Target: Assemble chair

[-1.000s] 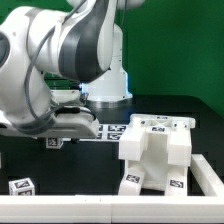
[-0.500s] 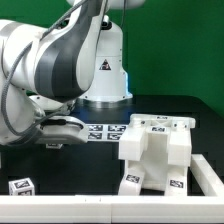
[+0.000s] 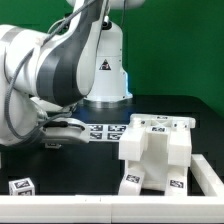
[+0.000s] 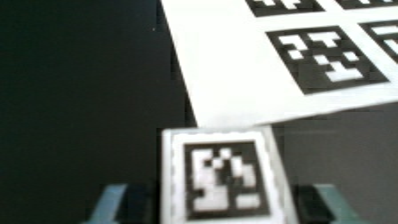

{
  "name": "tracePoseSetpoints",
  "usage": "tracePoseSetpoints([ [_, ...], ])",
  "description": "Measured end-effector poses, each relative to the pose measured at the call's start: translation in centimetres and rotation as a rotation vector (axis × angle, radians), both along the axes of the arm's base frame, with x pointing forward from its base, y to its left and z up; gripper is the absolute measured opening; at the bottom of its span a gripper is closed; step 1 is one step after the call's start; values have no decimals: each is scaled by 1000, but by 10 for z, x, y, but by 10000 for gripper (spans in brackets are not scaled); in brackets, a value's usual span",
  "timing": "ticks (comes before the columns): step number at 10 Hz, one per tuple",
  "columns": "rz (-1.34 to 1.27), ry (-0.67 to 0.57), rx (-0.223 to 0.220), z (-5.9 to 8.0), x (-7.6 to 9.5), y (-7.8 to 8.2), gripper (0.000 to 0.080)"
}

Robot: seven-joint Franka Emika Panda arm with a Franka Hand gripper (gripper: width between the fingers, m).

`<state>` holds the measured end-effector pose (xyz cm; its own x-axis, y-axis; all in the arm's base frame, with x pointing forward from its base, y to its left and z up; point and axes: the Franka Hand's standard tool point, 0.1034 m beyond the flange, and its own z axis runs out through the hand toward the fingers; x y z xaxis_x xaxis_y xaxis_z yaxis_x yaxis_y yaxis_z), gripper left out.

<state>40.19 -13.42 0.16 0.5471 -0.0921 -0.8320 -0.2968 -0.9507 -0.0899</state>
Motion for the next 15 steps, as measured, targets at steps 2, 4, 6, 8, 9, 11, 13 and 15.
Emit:
tracePoseSetpoints([
  [2,-1,0,0,0,0,0,280],
  [4,-1,0,-1,0,0,-1,280],
  [6,18,-43,1,22,21,5,280],
  [8,49,-147,11,69,59,20,281],
  [9,65,-216,11,91,71,30,281],
  [11,58,-391,-33,86,65,23,281],
  [13,55,-476,-65,88,70,21,281],
  [15,72,-635,-111,108,94,44,281],
])
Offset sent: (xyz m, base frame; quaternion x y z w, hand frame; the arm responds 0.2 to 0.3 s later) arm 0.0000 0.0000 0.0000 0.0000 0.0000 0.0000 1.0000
